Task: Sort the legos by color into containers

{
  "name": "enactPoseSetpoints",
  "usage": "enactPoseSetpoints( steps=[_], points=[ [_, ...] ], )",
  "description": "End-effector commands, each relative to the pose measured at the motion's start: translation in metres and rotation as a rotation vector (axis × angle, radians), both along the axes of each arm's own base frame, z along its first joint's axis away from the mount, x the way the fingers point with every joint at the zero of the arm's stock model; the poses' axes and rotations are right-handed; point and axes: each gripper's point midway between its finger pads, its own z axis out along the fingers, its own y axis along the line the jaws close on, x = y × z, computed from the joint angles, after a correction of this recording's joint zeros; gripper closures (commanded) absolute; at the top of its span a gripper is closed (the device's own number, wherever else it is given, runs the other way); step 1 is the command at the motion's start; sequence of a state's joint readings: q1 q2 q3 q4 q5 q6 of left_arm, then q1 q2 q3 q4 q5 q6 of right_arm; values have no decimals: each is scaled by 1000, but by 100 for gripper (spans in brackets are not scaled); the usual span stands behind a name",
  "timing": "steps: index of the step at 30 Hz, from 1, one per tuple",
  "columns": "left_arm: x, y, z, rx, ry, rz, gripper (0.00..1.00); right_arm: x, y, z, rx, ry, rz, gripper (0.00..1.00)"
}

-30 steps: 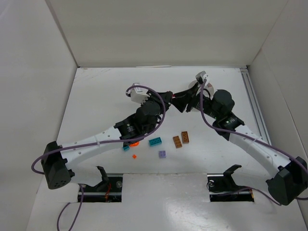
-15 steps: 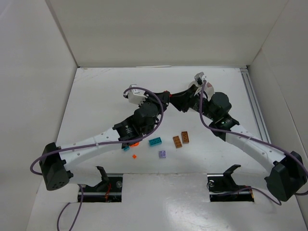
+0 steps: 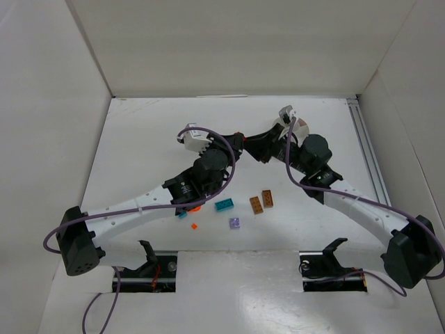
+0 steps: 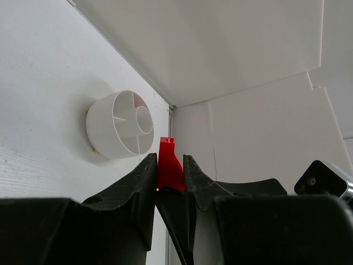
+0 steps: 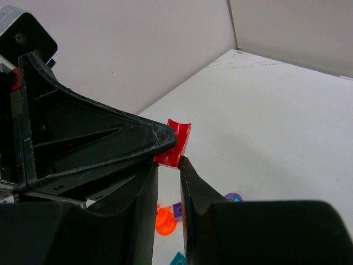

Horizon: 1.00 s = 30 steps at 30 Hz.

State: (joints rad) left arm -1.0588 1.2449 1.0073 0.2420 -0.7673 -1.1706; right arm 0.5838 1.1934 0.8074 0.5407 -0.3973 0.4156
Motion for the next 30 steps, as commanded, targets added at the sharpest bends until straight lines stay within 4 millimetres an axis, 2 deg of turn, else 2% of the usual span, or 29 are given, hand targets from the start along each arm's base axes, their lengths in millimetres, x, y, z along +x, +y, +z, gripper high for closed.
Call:
enactPoseSetpoints(
  steps=[1,3,5,6,7,8,10,11,12,14,17,18,21,22,23,24,25,26,29,30],
  points=[
    [-36,-38,1,-22,19,-228,82,-3,5,31,74,-97,14,100],
    [-35,-37,6,-19,8,-220,79,-3,4,19,42,-74,26,100],
    [-34,-34,0,6,22,-208,68,-4,4,7,4,-47,48,100],
    [-33,-33,0,7,21,-197,66,-4,3,-1,-15,-39,46,100],
    [-32,-33,-1,17,18,-198,65,-5,4,-2,-22,-48,54,100],
    [-32,-33,4,8,12,-198,58,-6,4,-9,-34,-29,54,100],
    [-31,-31,1,31,13,-190,56,-8,-1,-7,-35,-45,53,100],
    [-32,-31,4,33,15,-190,53,-8,-1,-10,-41,-36,53,100],
    [-32,-31,7,32,14,-190,46,-10,-2,-8,-46,-42,52,100],
    [-31,-31,0,61,32,-190,43,-6,-10,-8,-65,-59,35,100],
    [-26,-30,-7,76,60,-202,37,-5,-28,-10,-98,-63,0,100],
    [-27,-31,-15,90,78,-226,35,-4,-32,-9,-100,-60,-12,100],
    [-21,-20,-23,90,97,-213,27,2,-55,-12,-139,-72,-72,100],
    [-19,-14,-19,84,97,-209,26,4,-60,-13,-151,-74,-82,100],
    [-15,-9,-27,100,111,-196,23,11,-73,-24,-182,-36,-117,100],
    [-17,-7,-20,87,100,-196,18,12,-80,-29,-202,-39,-126,100],
    [-16,1,-19,97,90,-187,6,15,-86,-31,-207,-26,-137,100],
    [-14,6,-16,116,75,-181,1,18,-93,-37,-224,-8,-157,100],
    [-12,25,-11,135,54,-151,1,36,-124,-47,-262,7,-241,100],
    [-8,35,-16,180,50,-133,1,44,-142,-57,-291,47,-288,100]
  ],
)
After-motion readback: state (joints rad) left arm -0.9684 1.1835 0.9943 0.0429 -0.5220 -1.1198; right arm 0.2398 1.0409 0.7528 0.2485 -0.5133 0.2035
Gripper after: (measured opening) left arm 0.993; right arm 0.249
